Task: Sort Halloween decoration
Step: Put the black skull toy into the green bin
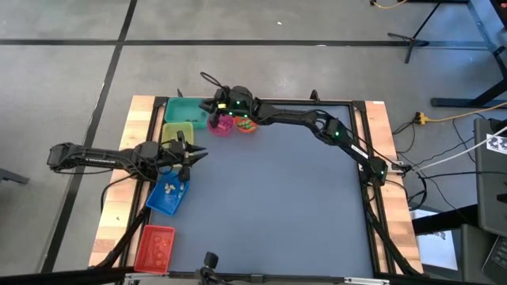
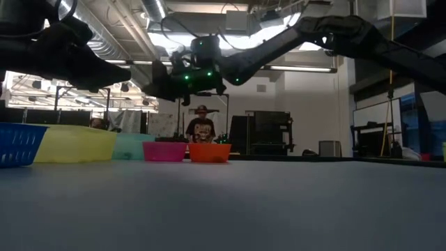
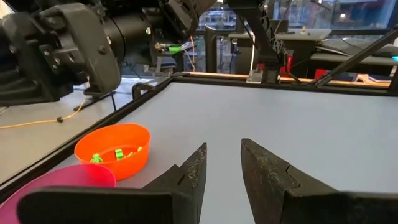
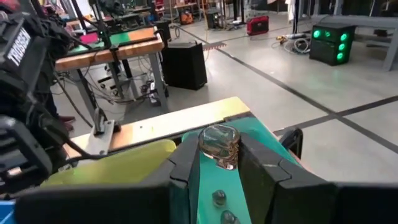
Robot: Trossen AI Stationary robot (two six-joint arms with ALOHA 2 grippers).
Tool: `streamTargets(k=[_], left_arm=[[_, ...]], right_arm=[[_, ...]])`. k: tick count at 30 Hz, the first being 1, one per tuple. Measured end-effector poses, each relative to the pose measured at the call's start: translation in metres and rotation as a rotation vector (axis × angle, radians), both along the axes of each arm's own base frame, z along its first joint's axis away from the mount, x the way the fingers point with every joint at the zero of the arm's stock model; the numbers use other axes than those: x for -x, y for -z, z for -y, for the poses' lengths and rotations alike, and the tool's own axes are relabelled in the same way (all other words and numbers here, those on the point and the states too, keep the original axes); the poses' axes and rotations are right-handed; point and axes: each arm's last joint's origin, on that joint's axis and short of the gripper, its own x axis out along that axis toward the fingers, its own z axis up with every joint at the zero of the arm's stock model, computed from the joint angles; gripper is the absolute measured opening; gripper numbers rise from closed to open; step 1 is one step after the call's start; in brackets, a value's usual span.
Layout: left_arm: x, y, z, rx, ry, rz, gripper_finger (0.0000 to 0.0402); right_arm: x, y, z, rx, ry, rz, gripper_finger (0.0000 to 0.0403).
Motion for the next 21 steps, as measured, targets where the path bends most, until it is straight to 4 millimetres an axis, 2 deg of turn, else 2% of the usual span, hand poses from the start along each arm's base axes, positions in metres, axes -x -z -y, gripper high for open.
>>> streamTargets(k=[14,21], left_arm=[[0.0,0.0,0.0,0.002,0.0,0.001,0.0085],[0.0,-0.0001,0.0,0.002,0.0,0.002,0.0085]], right_arm=[[0.0005,-0.0038,0.0023,0.018,0.082,0.028,0.0085],[0.0,0.0017,0.0007,0.001,0.045,-0.011,0.0085]])
